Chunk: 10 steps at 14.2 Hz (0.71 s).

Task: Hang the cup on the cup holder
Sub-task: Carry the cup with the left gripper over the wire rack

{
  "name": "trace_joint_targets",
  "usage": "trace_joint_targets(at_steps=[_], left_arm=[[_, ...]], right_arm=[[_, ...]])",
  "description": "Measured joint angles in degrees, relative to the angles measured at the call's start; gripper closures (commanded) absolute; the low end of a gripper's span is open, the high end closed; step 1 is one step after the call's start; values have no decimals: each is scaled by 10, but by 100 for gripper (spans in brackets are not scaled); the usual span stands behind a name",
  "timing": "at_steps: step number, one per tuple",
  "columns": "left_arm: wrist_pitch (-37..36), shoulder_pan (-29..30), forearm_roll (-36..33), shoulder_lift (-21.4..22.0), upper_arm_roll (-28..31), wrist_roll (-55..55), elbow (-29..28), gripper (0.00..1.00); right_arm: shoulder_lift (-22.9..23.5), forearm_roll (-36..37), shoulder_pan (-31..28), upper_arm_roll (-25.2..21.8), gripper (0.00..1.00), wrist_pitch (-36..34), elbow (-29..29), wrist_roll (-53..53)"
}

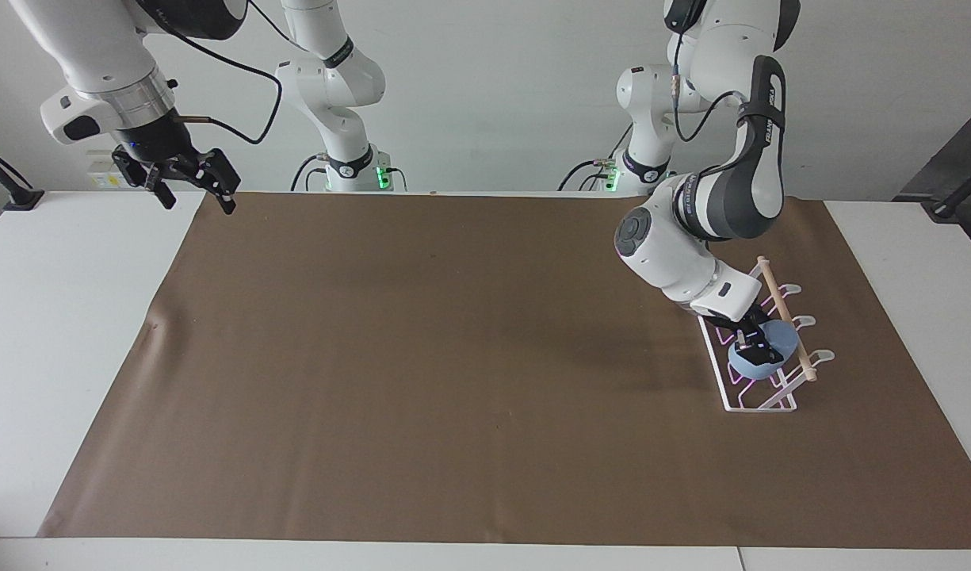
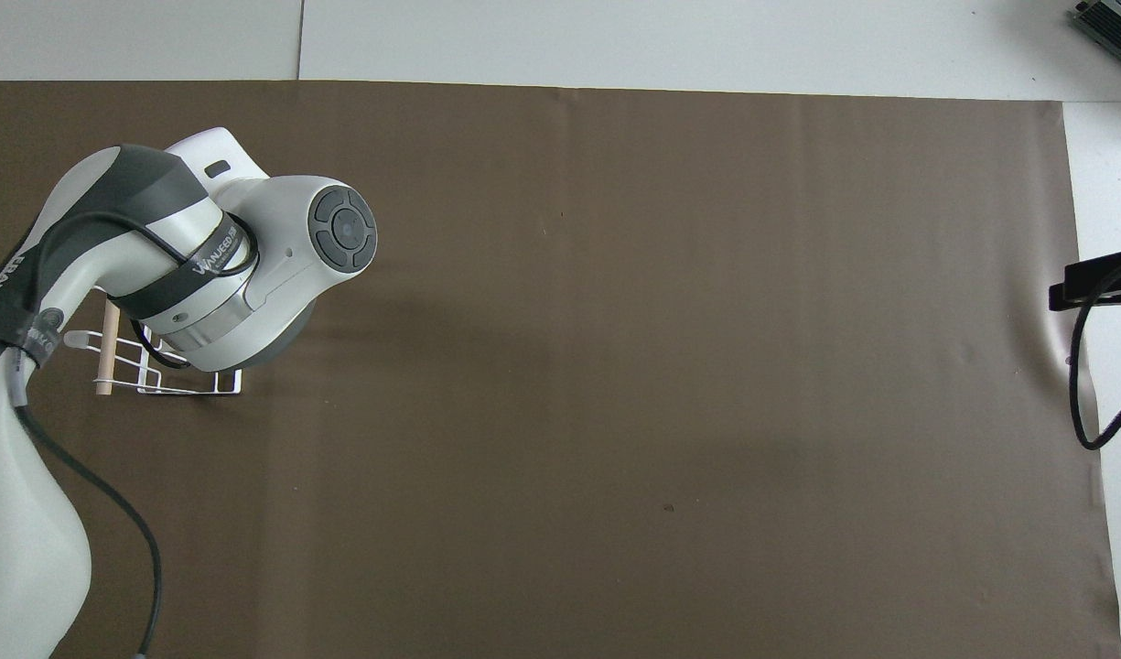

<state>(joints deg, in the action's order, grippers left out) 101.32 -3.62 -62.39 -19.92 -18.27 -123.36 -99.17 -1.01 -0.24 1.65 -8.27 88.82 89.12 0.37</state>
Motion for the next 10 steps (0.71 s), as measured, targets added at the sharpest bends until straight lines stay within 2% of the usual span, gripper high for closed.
trace_joint_targets(at_steps=[3,4,7,10], left_arm=[[0,0,0,1,0,0,0,14],[0,0,0,1,0,0,0,8],[0,0,0,2,0,1,0,0],[0,0,1,11,0,58,1,0]], right_arm=[[0,0,0,0,0,0,0,0],[0,0,0,0,0,0,0,0],[0,0,0,0,0,0,0,0],[0,0,0,0,0,0,1,0]])
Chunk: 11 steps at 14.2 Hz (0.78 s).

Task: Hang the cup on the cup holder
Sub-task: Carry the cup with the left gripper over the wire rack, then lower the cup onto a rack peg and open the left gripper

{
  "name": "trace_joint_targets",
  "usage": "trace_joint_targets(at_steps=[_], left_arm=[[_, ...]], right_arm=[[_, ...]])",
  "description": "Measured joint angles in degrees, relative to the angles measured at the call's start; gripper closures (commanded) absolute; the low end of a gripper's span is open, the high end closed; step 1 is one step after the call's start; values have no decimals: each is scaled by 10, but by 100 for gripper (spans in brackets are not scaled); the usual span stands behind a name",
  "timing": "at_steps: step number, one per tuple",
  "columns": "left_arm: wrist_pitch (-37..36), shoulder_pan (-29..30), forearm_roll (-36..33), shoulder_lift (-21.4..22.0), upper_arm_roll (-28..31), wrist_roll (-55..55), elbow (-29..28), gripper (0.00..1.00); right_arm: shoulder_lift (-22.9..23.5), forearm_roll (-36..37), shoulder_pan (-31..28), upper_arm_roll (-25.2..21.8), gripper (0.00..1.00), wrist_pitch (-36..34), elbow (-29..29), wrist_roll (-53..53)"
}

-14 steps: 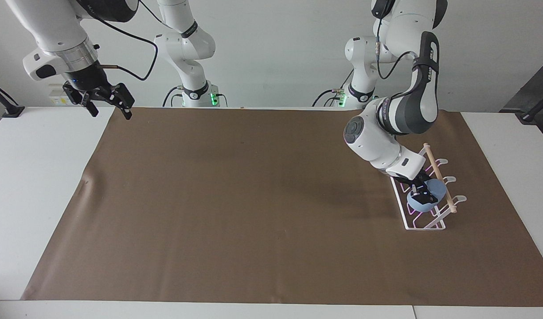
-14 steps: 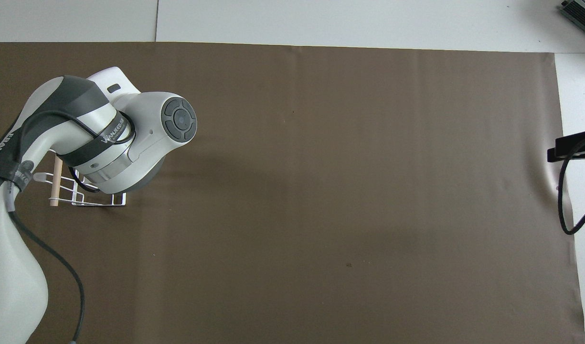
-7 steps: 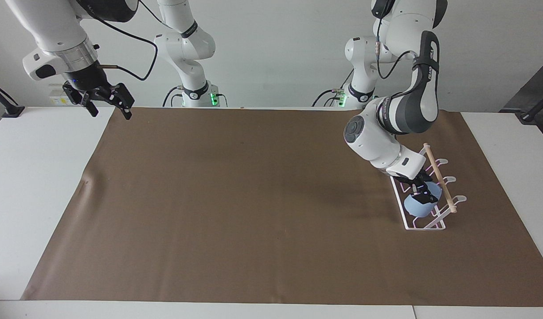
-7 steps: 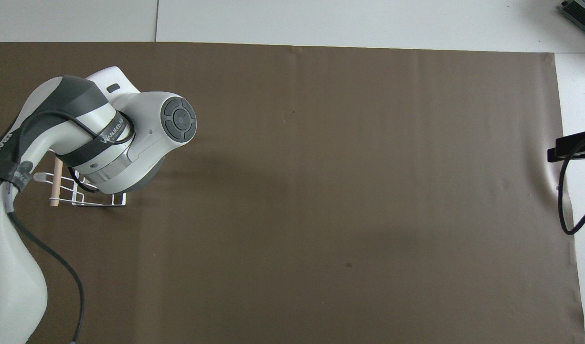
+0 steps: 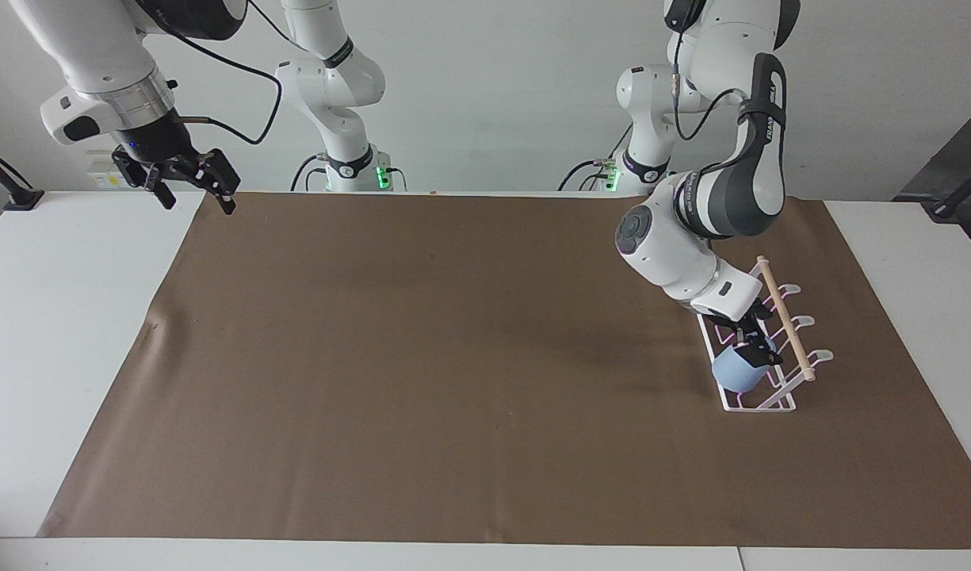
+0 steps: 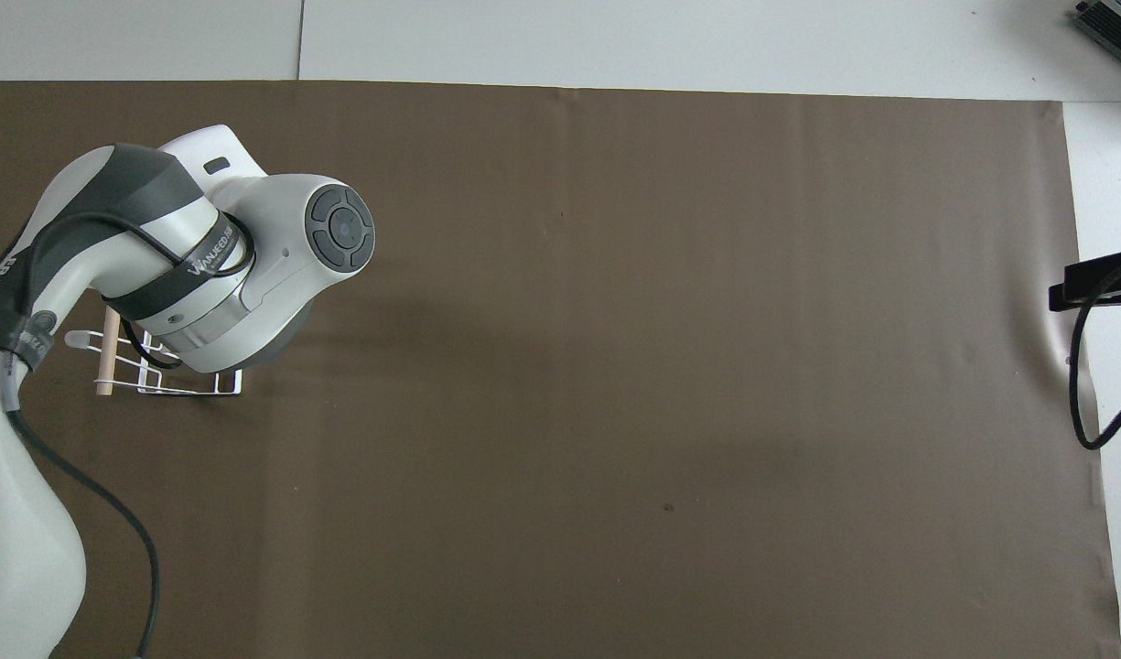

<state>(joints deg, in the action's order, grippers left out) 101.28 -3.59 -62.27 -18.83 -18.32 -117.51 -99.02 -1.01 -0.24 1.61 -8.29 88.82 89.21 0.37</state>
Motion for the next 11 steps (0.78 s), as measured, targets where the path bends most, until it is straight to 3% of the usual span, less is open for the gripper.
trace_joint_targets(at_steps=[8,11], left_arm=[[0,-3,115,75,-4,285,26,0],[0,-2,187,96,-1,384,30,0]], right_arm=[[-1,0,-1,0,0,0,8,0],[-1,3,-4,0,0,0,10,0]])
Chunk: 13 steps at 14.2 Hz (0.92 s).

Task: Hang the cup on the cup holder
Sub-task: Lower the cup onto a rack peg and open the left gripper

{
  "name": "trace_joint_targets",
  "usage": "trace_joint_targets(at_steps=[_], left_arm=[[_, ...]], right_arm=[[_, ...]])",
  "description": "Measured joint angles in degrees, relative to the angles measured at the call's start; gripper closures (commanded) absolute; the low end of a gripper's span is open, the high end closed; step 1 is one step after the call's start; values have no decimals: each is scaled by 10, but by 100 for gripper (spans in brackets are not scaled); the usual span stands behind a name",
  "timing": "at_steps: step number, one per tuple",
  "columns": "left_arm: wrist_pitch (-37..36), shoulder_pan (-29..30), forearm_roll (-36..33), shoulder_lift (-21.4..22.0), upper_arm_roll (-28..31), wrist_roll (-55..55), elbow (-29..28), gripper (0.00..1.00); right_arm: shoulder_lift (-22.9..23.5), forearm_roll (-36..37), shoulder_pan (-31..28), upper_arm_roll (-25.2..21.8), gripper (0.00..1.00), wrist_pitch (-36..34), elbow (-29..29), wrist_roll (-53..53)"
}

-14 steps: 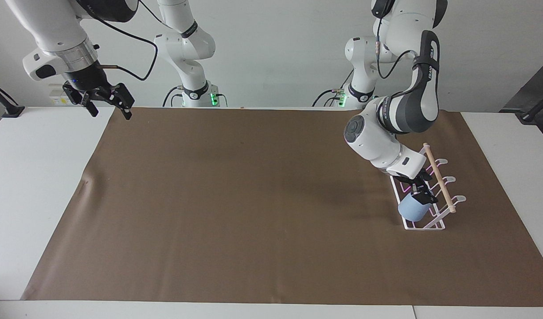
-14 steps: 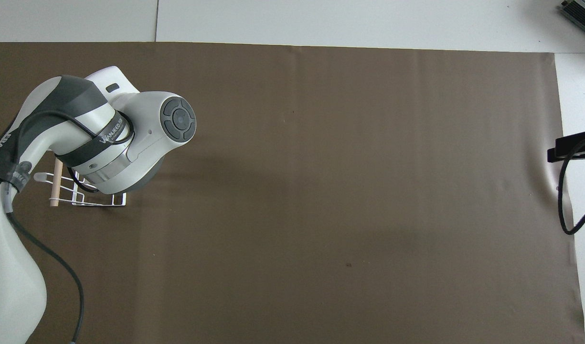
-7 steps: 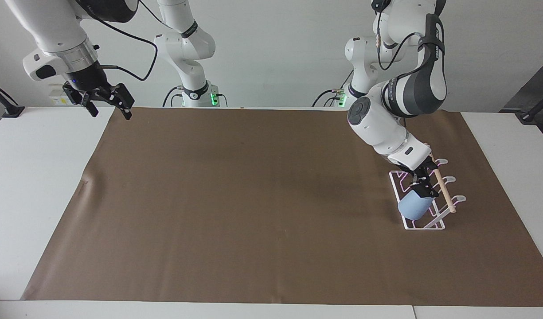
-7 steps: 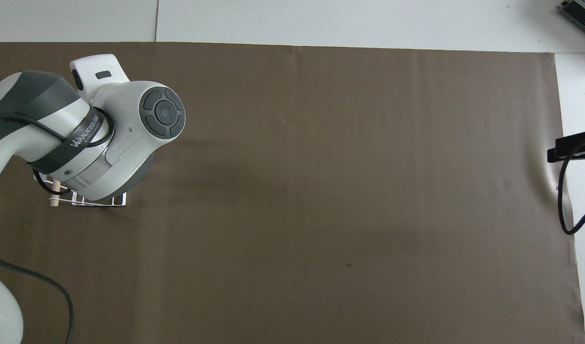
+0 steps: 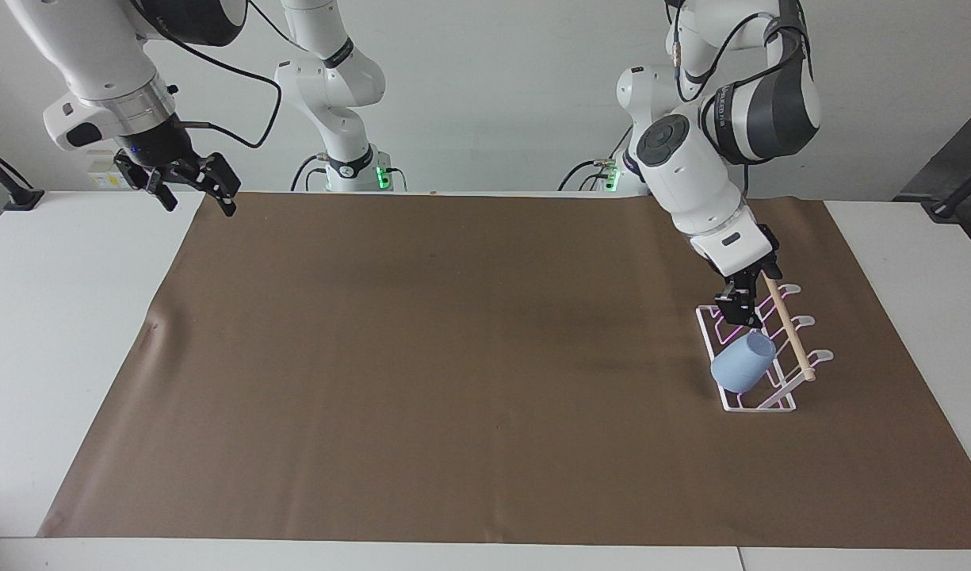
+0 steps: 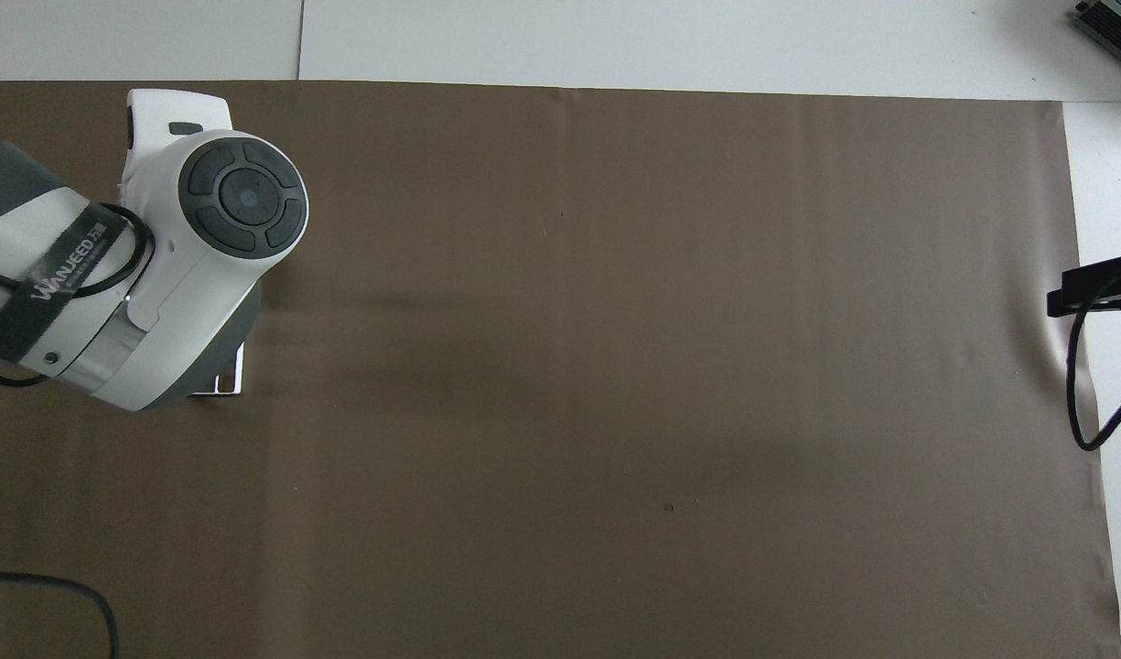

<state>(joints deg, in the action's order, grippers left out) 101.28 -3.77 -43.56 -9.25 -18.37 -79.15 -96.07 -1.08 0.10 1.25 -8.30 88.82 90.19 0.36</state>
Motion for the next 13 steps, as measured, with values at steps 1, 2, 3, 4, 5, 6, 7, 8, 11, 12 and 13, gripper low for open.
trace_joint_targets(at_steps=[1,2,3,4,5,6,7,8,11,12,13], left_arm=[[0,3,32,14,2,45,2,0],[0,9,65,31,5,91,4,0],[0,16,97,49,7,138,4,0],[0,22,119,64,8,176,4,0],[0,26,135,73,8,209,4,0],[0,27,149,78,9,247,4,0],[0,28,163,78,8,288,4,0],[1,28,179,78,8,335,4,0],[3,29,235,78,9,488,9,0],[3,34,256,78,9,537,15,0],[3,40,282,78,12,573,20,0]], right_arm=[[0,1,0,0,0,0,0,-1],[0,1,0,0,0,0,0,-2],[0,1,0,0,0,0,0,-2],[-1,1,0,0,0,0,0,-2],[-1,1,0,0,0,0,0,-2],[-1,1,1,0,0,0,0,-2],[-1,1,1,1,0,0,0,-2],[-1,1,1,1,0,0,0,-2],[-1,1,0,0,0,0,0,-2],[-1,1,0,0,0,0,0,-2],[-1,1,0,0,0,0,0,-2]])
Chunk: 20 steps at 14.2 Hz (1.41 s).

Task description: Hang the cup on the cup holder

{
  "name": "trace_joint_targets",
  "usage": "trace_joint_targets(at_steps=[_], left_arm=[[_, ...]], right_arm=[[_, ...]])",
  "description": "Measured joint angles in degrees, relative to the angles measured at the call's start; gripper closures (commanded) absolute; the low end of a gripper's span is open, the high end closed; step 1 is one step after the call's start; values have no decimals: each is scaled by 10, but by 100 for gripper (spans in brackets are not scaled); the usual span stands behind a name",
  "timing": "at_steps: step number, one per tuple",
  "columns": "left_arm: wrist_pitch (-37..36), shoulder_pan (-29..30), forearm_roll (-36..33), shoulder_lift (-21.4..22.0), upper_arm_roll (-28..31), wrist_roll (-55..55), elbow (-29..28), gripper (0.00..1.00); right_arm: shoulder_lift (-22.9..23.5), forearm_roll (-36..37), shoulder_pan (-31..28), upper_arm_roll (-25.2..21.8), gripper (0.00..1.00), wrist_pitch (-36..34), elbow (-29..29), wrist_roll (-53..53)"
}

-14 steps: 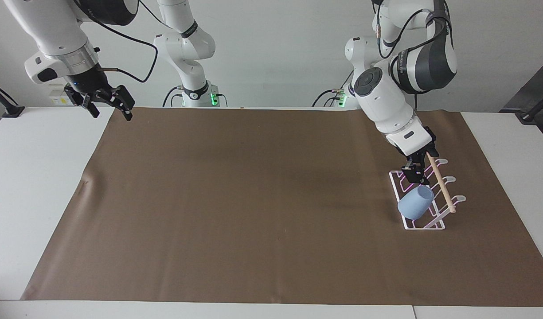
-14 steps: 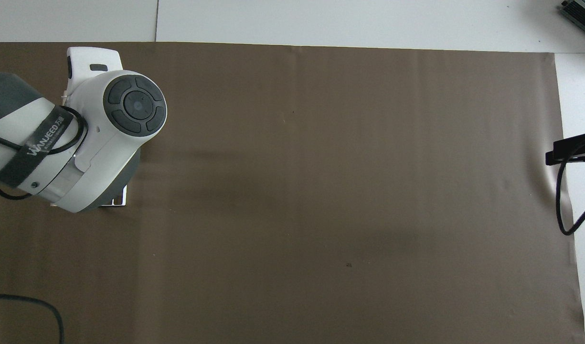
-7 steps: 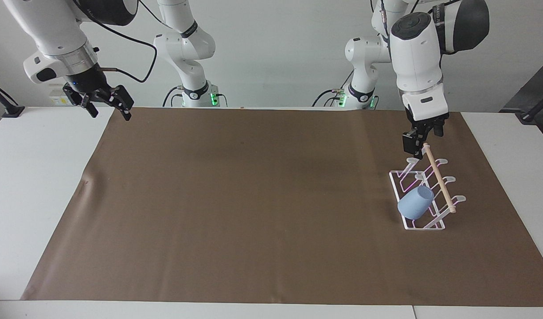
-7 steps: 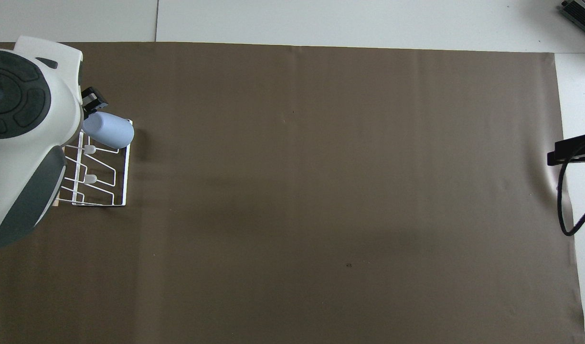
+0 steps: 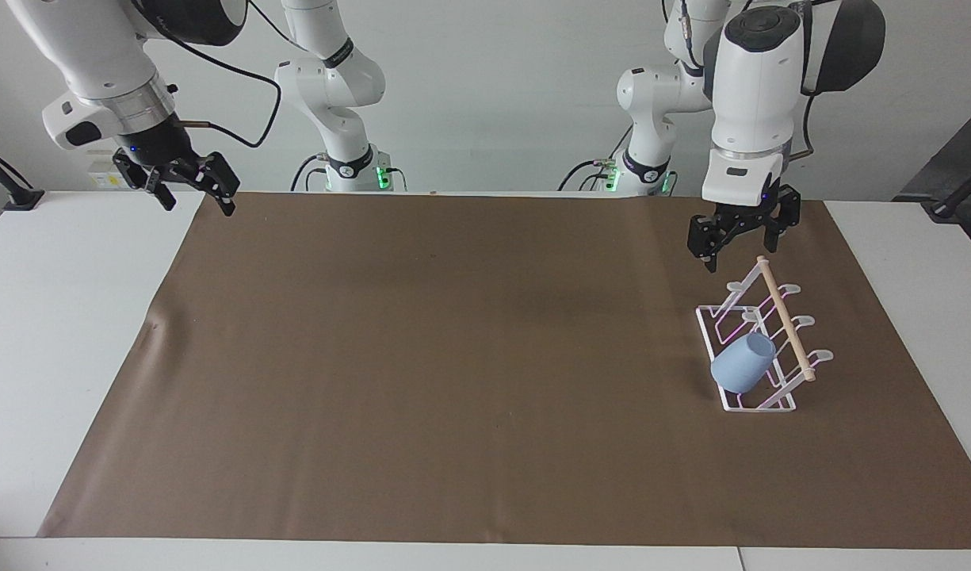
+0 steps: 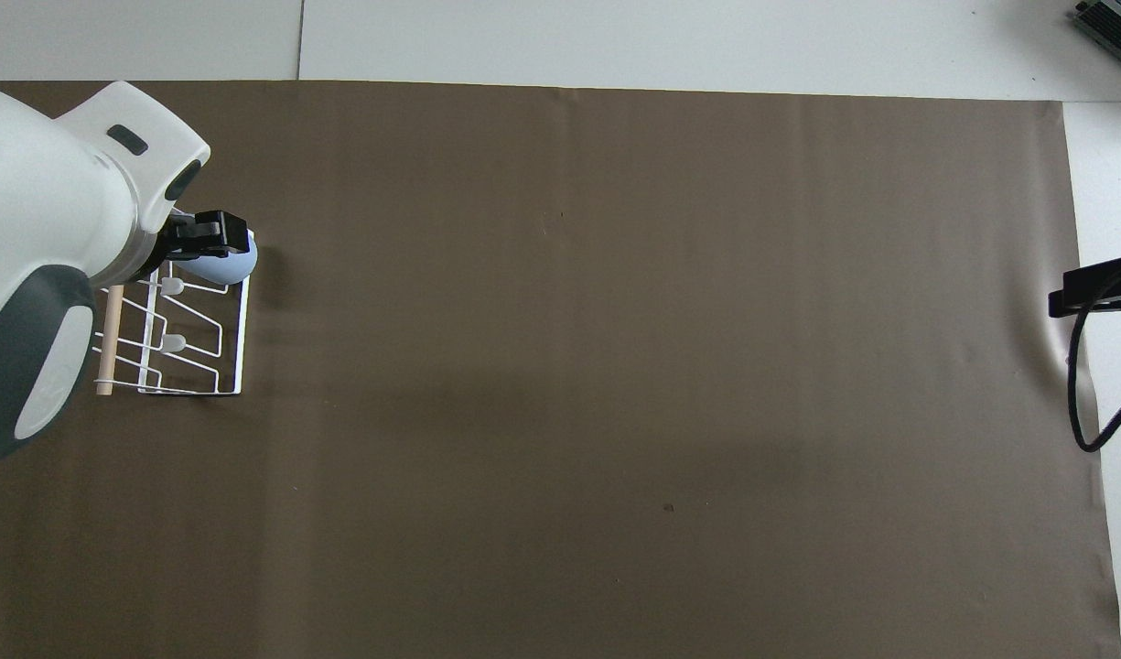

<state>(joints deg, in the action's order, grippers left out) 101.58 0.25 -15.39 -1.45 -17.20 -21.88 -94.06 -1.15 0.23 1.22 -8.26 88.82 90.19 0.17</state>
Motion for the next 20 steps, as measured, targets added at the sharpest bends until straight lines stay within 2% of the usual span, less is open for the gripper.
trace_joint_targets(at_steps=[4,8,11,14,20], left_arm=[[-22,4,87,0,44,123,16,0],[-73,-25,131,5,101,226,20,0],[-94,-41,144,19,136,292,20,0],[-110,-59,146,27,160,319,20,0],[-131,-72,146,34,169,312,18,0]], right_arm=[[0,0,-5,0,0,0,0,0],[0,0,-40,38,0,0,0,0],[0,0,-42,46,0,-1,0,0],[-3,0,-43,47,0,-1,4,0],[-20,0,-43,48,0,18,29,0]])
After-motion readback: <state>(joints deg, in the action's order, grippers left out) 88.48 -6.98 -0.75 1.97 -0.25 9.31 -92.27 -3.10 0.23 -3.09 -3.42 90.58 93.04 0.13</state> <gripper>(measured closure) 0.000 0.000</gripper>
